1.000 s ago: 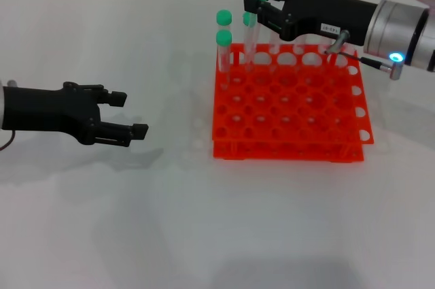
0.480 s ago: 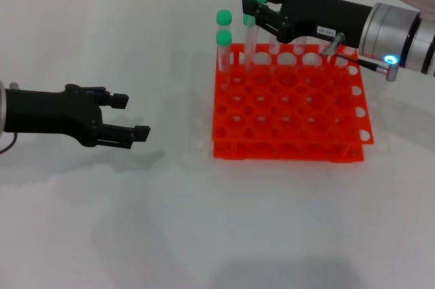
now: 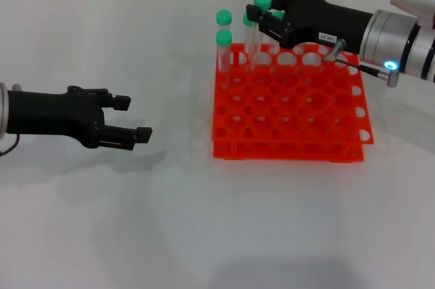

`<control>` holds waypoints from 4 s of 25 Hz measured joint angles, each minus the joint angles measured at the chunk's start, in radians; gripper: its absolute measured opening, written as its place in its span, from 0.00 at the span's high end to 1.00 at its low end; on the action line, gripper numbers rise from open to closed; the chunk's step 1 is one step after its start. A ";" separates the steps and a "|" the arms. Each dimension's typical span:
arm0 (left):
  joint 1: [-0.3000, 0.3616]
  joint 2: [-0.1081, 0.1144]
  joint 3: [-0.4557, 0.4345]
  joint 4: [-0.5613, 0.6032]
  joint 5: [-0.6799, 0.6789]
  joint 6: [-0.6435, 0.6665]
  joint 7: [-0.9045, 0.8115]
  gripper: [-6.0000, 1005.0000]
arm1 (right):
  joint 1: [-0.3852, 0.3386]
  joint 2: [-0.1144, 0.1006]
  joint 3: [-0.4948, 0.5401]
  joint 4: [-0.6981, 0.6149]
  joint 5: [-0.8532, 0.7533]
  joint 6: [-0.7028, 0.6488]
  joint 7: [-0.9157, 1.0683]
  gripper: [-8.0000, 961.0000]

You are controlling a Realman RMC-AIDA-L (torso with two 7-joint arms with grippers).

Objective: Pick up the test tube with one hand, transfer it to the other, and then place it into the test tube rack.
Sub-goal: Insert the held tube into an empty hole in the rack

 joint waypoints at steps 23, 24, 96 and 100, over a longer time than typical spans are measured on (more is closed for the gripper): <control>-0.004 -0.003 0.003 -0.008 0.001 0.000 0.000 0.12 | -0.002 0.000 -0.051 0.004 0.040 0.005 -0.008 0.73; -0.004 -0.003 0.003 -0.008 0.001 0.001 0.000 0.12 | -0.001 0.000 -0.053 0.004 0.040 0.009 -0.008 0.73; -0.038 -0.008 0.052 -0.013 0.031 0.003 -0.001 0.12 | 0.001 0.000 -0.131 0.004 0.065 0.102 -0.004 0.72; -0.038 -0.008 0.052 -0.013 0.031 0.003 -0.002 0.12 | 0.002 0.000 -0.132 0.004 0.065 0.102 -0.003 0.72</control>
